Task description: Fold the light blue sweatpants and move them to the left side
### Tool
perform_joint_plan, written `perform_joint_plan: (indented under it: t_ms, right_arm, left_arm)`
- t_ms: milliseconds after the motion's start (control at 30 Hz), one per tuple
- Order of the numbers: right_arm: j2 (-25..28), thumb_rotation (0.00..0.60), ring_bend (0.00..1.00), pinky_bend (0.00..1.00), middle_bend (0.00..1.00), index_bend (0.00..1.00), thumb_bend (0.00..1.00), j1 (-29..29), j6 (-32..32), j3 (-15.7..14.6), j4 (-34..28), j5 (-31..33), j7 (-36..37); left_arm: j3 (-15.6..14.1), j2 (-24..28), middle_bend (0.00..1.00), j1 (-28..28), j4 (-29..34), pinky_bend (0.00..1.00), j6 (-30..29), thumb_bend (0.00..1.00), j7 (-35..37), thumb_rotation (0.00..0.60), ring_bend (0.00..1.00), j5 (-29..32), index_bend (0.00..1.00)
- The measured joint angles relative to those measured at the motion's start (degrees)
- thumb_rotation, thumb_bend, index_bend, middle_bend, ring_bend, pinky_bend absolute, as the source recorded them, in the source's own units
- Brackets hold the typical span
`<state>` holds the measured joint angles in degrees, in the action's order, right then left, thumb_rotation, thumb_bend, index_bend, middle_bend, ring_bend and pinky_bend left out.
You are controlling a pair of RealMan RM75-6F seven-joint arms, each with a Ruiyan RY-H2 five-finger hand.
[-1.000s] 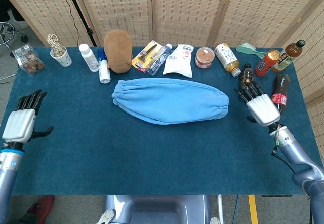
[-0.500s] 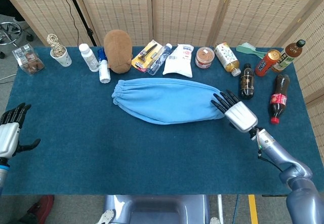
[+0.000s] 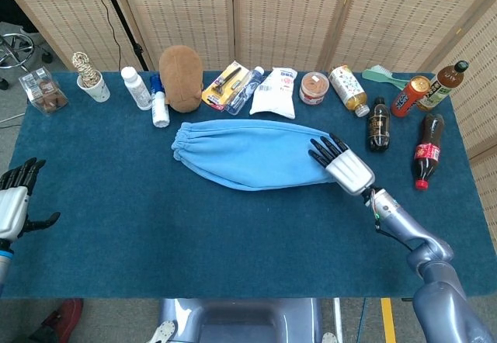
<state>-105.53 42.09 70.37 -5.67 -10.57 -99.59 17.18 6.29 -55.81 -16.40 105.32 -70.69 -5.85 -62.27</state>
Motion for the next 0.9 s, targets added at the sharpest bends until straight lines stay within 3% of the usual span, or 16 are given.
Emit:
perform_joint_plan:
  t_ms: [100,233,433,533,900]
  right_arm:
    - [-1.01,0.6,0.04,0.16,0.09,0.3,0.3,0.27,-0.62,0.52,0.64,0.86,-0.41]
    - [-2.02,0.6,0.1,0.23,0.14,0.35,0.46,0.26,-1.81,0.95,1.15,1.64,-0.24]
    - [-3.02,0.6,0.3,0.39,0.34,0.55,0.76,-0.32,-1.31,1.06,2.26,2.19,1.61]
    - [-3.22,0.6,0.38,0.44,0.42,0.63,0.8,-0.83,0.6,1.19,2.71,2.41,2.3]
    - [-1.21,0.6,0.4,0.46,0.44,0.64,0.81,-5.62,11.11,0.65,4.24,2.37,7.8]
  left_arm:
    - [0.13,-0.06,0.0,-0.12,-0.27,0.0,0.52,0.21,0.04,0.6,0.0,0.27,0.0]
    - [0.25,-0.45,0.0,-0.33,-0.55,0.0,0.92,0.21,-0.62,0.6,0.0,1.06,0.0]
    - [0.15,-0.99,0.0,-0.43,-0.28,0.0,1.01,0.21,-1.95,0.6,0.0,1.39,0.0]
    - [0.12,-1.19,0.0,-0.44,-0.03,0.0,0.93,0.21,-2.49,0.6,0.0,1.46,0.0]
    - [-0.17,-1.77,0.0,-0.34,0.7,0.0,0.58,0.21,-4.01,0.6,0.0,1.25,0.0]
